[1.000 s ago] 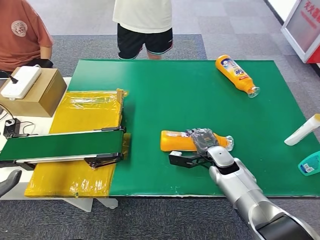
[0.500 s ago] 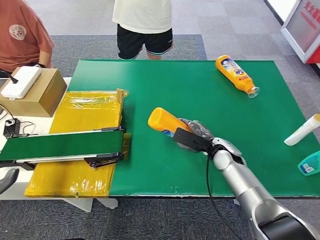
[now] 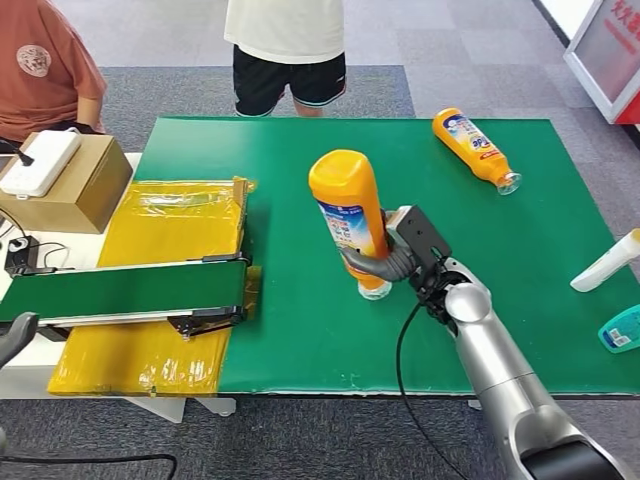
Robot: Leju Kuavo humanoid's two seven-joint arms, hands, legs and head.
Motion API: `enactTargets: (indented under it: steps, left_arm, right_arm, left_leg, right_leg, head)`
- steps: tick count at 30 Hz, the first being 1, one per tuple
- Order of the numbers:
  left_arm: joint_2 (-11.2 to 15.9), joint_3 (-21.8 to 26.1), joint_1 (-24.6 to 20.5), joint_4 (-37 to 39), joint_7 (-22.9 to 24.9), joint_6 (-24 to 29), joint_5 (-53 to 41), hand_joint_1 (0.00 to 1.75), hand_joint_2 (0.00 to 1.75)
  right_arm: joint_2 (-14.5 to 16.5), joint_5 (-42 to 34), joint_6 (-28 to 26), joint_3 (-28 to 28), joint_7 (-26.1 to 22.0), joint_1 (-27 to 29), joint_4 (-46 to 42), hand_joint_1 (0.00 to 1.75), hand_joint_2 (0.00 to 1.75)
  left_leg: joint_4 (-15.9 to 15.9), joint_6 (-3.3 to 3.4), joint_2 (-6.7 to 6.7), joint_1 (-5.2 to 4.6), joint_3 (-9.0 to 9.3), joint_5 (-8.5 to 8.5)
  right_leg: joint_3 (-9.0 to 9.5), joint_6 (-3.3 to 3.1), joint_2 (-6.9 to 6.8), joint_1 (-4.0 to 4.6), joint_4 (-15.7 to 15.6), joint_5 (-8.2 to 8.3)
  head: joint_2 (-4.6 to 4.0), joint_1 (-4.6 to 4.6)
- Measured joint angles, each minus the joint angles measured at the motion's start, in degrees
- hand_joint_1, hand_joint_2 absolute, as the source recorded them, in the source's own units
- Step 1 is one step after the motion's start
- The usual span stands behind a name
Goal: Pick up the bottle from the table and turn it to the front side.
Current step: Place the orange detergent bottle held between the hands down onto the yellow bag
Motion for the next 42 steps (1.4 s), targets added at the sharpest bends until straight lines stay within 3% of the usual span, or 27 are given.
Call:
enactTargets:
  steps: [13, 25, 36, 42]
  left_arm:
    - [-2.1, -7.6, -13.0, 10.9, 1.5, -0.9, 4.8, 0.00, 1.75]
    - [-6.5, -20.6, -25.0, 18.6, 7.6, -1.1, 17.0, 0.00, 1.75]
    - [-9.8, -28.1, -28.4, 22.4, 10.2, 1.3, 17.3, 0.00, 1.75]
    - [-10.4, -29.8, -28.9, 23.2, 10.3, 1.7, 17.0, 0.00, 1.75]
  right_arm:
    - [5.1, -4.2, -0.2, 2.1, -2.6, -2.4, -0.7, 1.75, 1.75]
    - [8.3, -4.2, -0.9, 5.8, -4.7, -4.9, 2.3, 1.75, 1.75]
    - [9.7, -2.3, -2.1, 7.5, -5.7, -5.6, 4.0, 1.75, 1.75]
    - [9.7, -1.9, -2.3, 7.8, -5.8, -5.7, 4.5, 1.75, 1.75]
  left_leg:
    - [0.0, -0.01, -0.02, 0.00, -0.04, 0.06]
    - [0.0, 0.01, -0.02, 0.00, -0.08, 0.06]
    - [0.0, 0.01, -0.04, 0.00, -0.11, 0.06]
    - [0.0, 0.01, -0.04, 0.00, -0.12, 0.06]
  right_leg:
    - [-0.03, 0.01, -0.04, 0.00, 0.0, 0.02]
    - [-0.04, 0.01, -0.04, 0.00, 0.0, 0.02]
    - [-0.07, 0.01, -0.05, 0.00, 0.0, 0.02]
    - [-0.08, 0.01, -0.05, 0.00, 0.0, 0.02]
  head:
    - [0.00, 0.00]
    - [0.00, 0.00]
    - [0.00, 0.01]
    - [0.00, 0.00]
